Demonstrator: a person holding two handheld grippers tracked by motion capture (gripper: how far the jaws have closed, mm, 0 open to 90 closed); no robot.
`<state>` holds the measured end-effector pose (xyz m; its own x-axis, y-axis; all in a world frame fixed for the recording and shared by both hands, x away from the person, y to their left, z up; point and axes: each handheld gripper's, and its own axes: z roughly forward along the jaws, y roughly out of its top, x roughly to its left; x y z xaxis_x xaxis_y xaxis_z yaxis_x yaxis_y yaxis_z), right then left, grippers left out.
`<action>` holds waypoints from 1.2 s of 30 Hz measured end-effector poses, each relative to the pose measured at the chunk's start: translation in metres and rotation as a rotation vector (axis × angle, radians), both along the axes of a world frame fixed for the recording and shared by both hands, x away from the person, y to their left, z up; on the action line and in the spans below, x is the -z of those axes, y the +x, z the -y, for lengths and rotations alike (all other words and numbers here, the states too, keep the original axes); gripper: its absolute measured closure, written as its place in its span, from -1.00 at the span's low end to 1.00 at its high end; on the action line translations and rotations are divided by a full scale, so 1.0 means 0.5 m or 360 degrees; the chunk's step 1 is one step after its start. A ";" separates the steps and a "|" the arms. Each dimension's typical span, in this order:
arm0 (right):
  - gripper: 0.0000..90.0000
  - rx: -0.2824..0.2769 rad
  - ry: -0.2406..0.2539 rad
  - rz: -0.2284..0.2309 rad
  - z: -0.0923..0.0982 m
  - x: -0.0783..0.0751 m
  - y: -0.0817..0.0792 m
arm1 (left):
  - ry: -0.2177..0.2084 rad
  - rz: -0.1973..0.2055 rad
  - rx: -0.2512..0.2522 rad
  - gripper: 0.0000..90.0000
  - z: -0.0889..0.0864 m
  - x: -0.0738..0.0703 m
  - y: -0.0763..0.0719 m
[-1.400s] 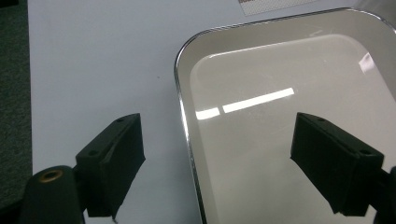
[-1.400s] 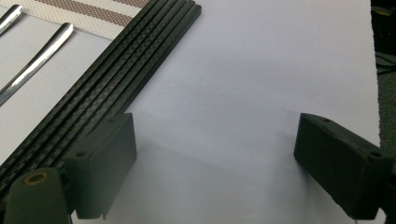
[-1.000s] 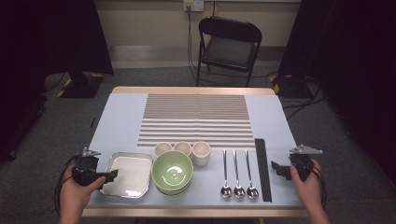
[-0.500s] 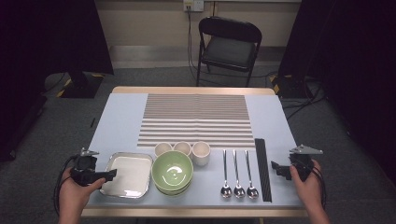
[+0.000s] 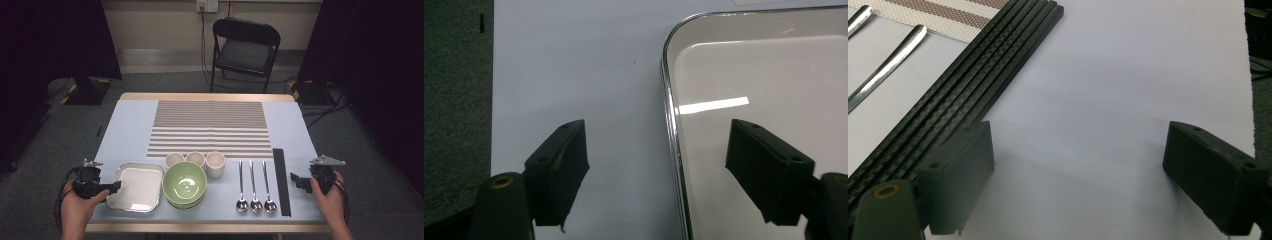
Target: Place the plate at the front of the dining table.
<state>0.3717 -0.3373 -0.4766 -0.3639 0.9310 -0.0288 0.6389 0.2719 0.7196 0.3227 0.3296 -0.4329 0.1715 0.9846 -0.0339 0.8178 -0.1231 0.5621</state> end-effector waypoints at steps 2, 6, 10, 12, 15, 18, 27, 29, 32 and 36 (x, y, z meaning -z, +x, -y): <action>-0.73 0.0000 -0.0003 0.0003 0.000 0.000 0.000 | 0.0015 -0.0002 0.0008 -0.39 0.001 0.000 0.002; -0.73 0.0000 -0.0004 0.0002 0.000 0.000 0.000 | 0.0029 -0.0009 -0.0005 -0.30 0.004 0.007 0.003; -0.73 0.0001 0.0000 -0.0007 0.000 0.000 0.001 | 0.0058 0.0010 0.0012 -0.18 0.003 0.007 -0.002; -0.73 0.0001 0.0001 -0.0004 0.000 0.000 0.001 | 0.0064 0.0016 0.0016 -0.13 0.003 0.006 -0.003; -0.73 0.0000 0.0001 -0.0004 0.000 0.000 0.001 | 0.0036 0.0019 0.0021 -0.09 0.007 0.006 -0.003; -0.73 0.0001 0.0002 -0.0005 0.000 0.000 0.001 | 0.0057 0.0033 0.0031 -0.03 0.008 0.005 -0.005; -0.73 0.0000 0.0000 -0.0006 0.000 0.000 0.001 | 0.0041 0.0041 0.0018 0.02 0.005 0.000 -0.006; -0.73 0.0002 0.0003 -0.0009 0.000 0.000 0.001 | 0.0035 0.0039 0.0020 0.02 0.004 0.000 -0.005; -0.73 0.0001 0.0004 -0.0009 0.000 0.000 0.001 | 0.0018 0.0033 0.0007 0.07 0.003 0.000 -0.005; -0.73 0.0001 0.0005 -0.0009 0.000 0.000 0.001 | 0.0026 0.0022 0.0010 0.15 0.007 -0.004 -0.005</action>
<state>0.3724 -0.3374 -0.4765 -0.3637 0.9312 -0.0239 0.6430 0.2695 0.7169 0.3202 0.3263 -0.4308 0.1782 0.9839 -0.0153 0.8091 -0.1377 0.5713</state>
